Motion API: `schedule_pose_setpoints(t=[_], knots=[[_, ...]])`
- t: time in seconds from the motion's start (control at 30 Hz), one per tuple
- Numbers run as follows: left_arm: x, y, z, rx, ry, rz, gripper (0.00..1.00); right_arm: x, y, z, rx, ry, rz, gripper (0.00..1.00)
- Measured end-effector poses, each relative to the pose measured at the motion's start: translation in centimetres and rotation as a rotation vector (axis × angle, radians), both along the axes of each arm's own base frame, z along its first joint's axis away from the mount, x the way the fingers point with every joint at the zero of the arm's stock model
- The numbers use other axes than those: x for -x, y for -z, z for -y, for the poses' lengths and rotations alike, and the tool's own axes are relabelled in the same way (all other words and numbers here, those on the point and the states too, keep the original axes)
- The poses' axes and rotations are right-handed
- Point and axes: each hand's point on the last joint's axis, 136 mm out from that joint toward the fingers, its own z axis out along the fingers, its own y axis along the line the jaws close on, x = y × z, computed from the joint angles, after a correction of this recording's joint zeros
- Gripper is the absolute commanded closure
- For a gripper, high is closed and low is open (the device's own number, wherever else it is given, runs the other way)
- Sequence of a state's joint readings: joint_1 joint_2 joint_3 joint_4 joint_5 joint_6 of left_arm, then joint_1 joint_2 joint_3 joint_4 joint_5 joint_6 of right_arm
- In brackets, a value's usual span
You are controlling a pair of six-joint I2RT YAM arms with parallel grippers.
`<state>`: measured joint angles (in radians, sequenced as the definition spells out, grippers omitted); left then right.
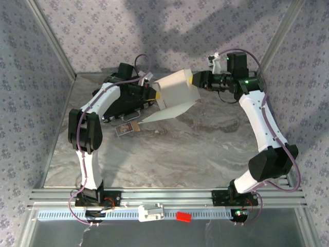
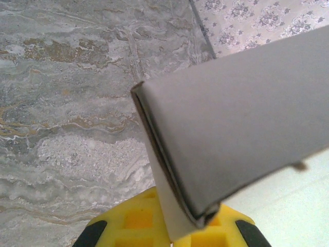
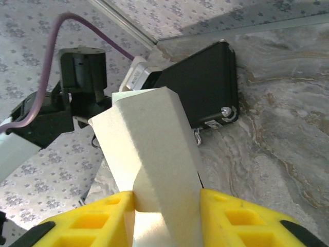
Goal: Fold the paper box
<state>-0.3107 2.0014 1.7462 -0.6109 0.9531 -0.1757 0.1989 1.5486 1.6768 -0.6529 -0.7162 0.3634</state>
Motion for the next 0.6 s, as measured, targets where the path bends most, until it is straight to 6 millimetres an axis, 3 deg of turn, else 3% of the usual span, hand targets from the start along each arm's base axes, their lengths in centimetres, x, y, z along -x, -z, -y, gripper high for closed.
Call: schedule_pose_setpoints(t=[0.27,0.43,0.6], knots=[[-0.1,0.1,0.0,-0.029,-0.014,0.005,1.00,-0.5,0.6,-0.1,0.112,0.050,0.030,0.66],[-0.5,0.2,-0.3,-0.062,-0.038,0.012,1.00,-1.1,1.4,-0.3,0.234,0.091,0.050,0.73],[-0.6,0.6,-0.6,-0.088,-0.053,0.008,1.00,-1.9,2.8,0.0,0.371,0.140,0.056,0.73]])
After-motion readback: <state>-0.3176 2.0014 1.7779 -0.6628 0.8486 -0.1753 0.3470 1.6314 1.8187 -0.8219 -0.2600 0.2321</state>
